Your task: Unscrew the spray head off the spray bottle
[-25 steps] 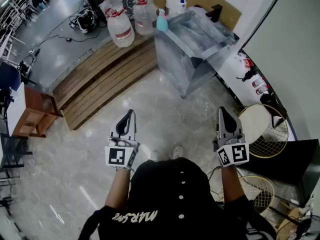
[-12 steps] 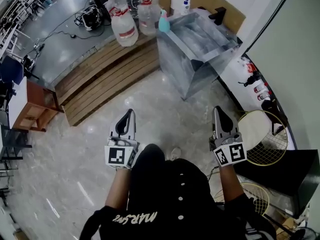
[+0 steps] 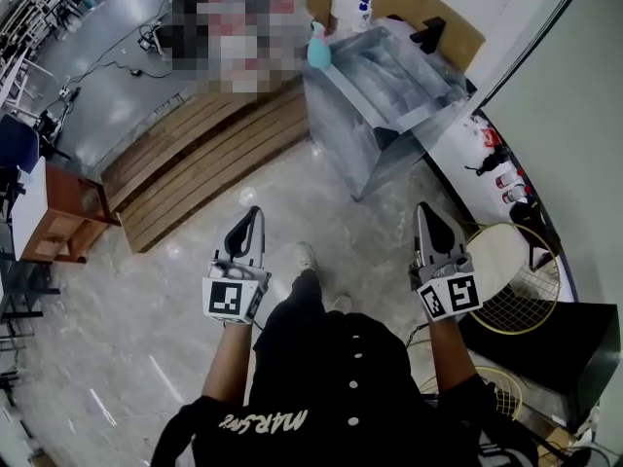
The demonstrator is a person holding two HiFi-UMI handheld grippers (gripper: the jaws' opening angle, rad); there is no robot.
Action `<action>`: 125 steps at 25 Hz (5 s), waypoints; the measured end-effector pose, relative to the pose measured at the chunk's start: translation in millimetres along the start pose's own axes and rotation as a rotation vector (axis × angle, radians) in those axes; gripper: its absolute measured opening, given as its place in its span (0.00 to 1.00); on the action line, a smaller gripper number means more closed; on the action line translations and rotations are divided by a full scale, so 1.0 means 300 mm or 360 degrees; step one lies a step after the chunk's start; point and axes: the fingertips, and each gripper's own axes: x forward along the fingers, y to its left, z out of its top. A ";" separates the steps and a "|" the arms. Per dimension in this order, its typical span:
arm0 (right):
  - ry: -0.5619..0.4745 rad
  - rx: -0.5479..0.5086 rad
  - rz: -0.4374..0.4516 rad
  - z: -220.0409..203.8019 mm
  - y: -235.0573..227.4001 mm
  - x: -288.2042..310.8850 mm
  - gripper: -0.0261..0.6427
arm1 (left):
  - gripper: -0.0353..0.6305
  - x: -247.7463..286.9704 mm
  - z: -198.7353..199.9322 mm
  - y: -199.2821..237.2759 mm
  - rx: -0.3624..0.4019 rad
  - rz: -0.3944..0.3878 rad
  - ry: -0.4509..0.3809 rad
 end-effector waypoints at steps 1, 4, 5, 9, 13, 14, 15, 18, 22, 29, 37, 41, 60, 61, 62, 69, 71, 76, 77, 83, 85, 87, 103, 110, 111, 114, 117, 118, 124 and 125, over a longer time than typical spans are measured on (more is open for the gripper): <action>0.0009 -0.0004 -0.0004 -0.002 -0.009 0.030 0.06 | 0.09 0.024 -0.002 0.020 0.0014 -0.0008 0.0000; 0.0028 -0.0010 -0.0006 -0.005 -0.025 0.133 0.06 | 0.09 0.105 0.014 0.094 0.0017 0.0001 0.0008; 0.0028 -0.0008 -0.0002 -0.005 -0.029 0.168 0.06 | 0.09 0.131 0.014 0.122 0.0024 0.0000 0.0010; 0.0024 -0.0005 0.0004 0.000 -0.046 0.296 0.06 | 0.09 0.232 0.038 0.211 -0.0012 0.0009 -0.0021; 0.0025 -0.0054 -0.0001 0.024 -0.053 0.423 0.06 | 0.09 0.320 0.056 0.303 -0.0022 0.0004 -0.0030; 0.0027 -0.0070 -0.0001 0.026 -0.053 0.452 0.06 | 0.09 0.340 0.051 0.325 -0.0007 -0.0003 -0.0026; 0.0028 -0.0080 -0.0002 0.026 -0.054 0.480 0.06 | 0.09 0.360 0.043 0.346 0.0015 -0.0013 -0.0021; 0.0025 -0.0086 -0.0012 0.018 -0.065 0.564 0.06 | 0.09 0.423 0.024 0.402 0.0032 -0.0039 -0.0019; 0.0020 -0.0088 -0.0042 0.017 -0.069 0.678 0.06 | 0.09 0.488 0.022 0.501 -0.0012 -0.0056 -0.0026; 0.0072 -0.0040 -0.0092 -0.031 -0.059 0.833 0.06 | 0.09 0.577 0.001 0.635 -0.0049 -0.0106 -0.0002; 0.0140 -0.0023 -0.0116 -0.113 -0.118 0.964 0.06 | 0.09 0.712 -0.122 0.684 -0.0042 -0.0155 0.0119; 0.0119 -0.0017 -0.0148 -0.129 -0.212 1.054 0.06 | 0.09 0.825 -0.132 0.688 -0.0048 -0.0164 0.0130; 0.0028 -0.0061 0.0012 -0.042 -0.632 1.604 0.06 | 0.09 1.498 0.056 0.771 0.0025 -0.0192 -0.0052; 0.0030 -0.0056 0.0027 -0.045 -0.644 1.624 0.06 | 0.09 1.517 0.058 0.768 0.0019 -0.0202 -0.0064; 0.0031 -0.0049 0.0044 -0.051 -0.654 1.642 0.06 | 0.09 1.533 0.058 0.764 0.0011 -0.0210 -0.0074; 0.0133 -0.0011 0.0133 -0.153 -0.677 1.746 0.06 | 0.09 1.621 -0.065 0.751 0.0022 -0.0281 0.0068; 0.0184 0.0011 0.0154 -0.192 -0.670 1.779 0.06 | 0.09 1.647 -0.121 0.744 0.0040 -0.0348 0.0145; 0.0293 0.0002 0.0212 -0.299 -0.645 1.861 0.06 | 0.09 1.742 -0.282 0.739 0.0033 -0.0490 0.0288; 0.0313 0.0010 0.0215 -0.320 -0.642 1.870 0.06 | 0.09 1.758 -0.317 0.737 0.0031 -0.0519 0.0320; 0.0419 0.0056 0.0203 -0.435 -0.648 1.925 0.06 | 0.09 1.832 -0.513 0.670 0.0122 -0.0793 0.0453; 0.0445 0.0069 0.0164 -0.455 -0.659 1.936 0.06 | 0.14 1.848 -0.564 0.638 0.0108 -0.0905 0.0485; 0.0451 0.0076 0.0122 -0.470 -0.676 1.968 0.06 | 0.34 1.886 -0.604 0.627 0.0080 -0.0998 0.0500; 0.0491 0.0176 0.0093 -0.608 -0.709 2.002 0.06 | 0.67 2.101 -0.722 0.470 0.0094 -0.1348 0.0418; 0.0498 0.0194 0.0141 -0.621 -0.702 2.004 0.06 | 0.67 2.115 -0.769 0.456 0.0120 -0.1329 0.0468; 0.0497 0.0195 0.0154 -0.619 -0.698 2.007 0.06 | 0.67 2.114 -0.771 0.455 0.0124 -0.1330 0.0467; 0.0482 0.0215 0.0193 -0.592 -0.685 2.022 0.06 | 0.67 2.113 -0.770 0.455 0.0133 -0.1332 0.0461; 0.0425 0.0270 0.0228 -0.530 -0.658 2.046 0.06 | 0.67 2.114 -0.766 0.457 0.0127 -0.1322 0.0456; 0.0387 0.0300 0.0231 -0.502 -0.644 2.057 0.06 | 0.67 2.114 -0.765 0.458 0.0126 -0.1317 0.0457; 0.0311 0.0291 0.0366 -0.440 -0.504 2.083 0.41 | 0.67 2.117 -0.763 0.459 0.0130 -0.1300 0.0460; 0.0334 0.0245 0.0402 -0.449 -0.476 2.085 0.44 | 0.67 2.117 -0.763 0.460 0.0134 -0.1299 0.0464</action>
